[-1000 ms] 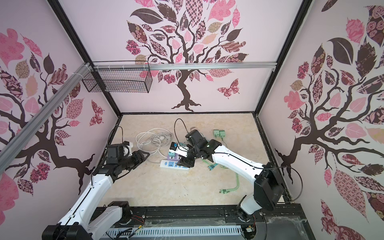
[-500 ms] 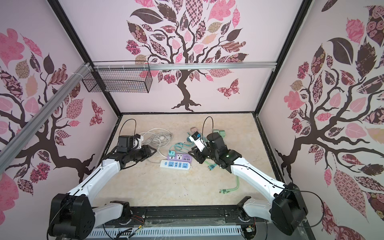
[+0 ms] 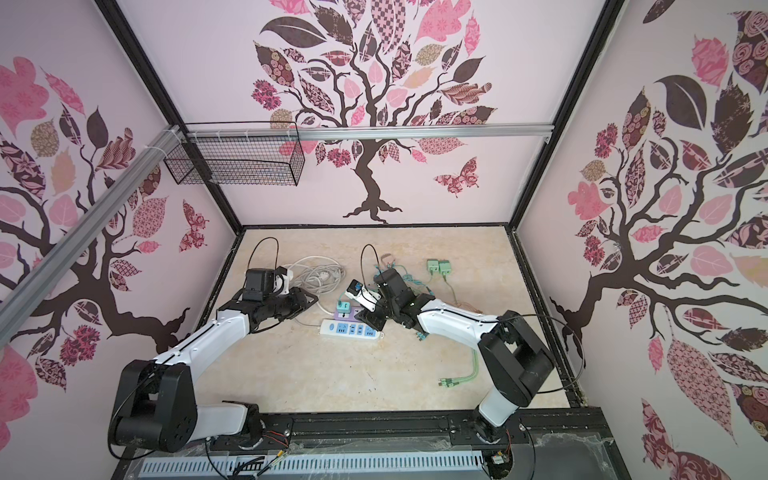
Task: Insert the plug
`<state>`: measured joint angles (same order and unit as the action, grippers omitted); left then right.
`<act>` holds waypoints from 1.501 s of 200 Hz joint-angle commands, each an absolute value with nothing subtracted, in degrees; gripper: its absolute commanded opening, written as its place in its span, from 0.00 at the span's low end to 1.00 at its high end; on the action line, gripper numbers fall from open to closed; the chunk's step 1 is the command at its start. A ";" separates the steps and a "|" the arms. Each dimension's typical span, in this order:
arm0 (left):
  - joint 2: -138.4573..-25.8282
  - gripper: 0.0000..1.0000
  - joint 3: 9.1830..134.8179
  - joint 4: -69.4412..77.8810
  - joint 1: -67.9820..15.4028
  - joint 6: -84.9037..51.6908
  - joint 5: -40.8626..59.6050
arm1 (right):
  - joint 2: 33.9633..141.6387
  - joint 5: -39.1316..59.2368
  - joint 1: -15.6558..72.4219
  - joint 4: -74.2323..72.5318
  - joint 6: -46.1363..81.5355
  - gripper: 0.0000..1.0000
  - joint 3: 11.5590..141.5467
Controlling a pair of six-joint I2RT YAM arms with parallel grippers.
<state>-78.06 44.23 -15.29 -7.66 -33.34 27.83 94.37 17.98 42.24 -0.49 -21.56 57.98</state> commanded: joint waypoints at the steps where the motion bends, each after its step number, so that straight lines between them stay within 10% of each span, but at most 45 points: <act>1: -80.93 0.36 44.49 -11.19 -7.85 -34.12 30.18 | 97.70 16.77 42.25 -2.50 -26.02 0.47 60.88; 167: -95.96 0.26 48.64 -4.22 -9.34 -35.95 35.39 | 113.53 21.62 42.99 0.55 -31.27 0.45 74.05; 300: -101.75 0.19 50.12 -2.37 -10.93 -35.61 38.16 | 117.34 21.48 42.77 6.67 -35.36 0.06 78.08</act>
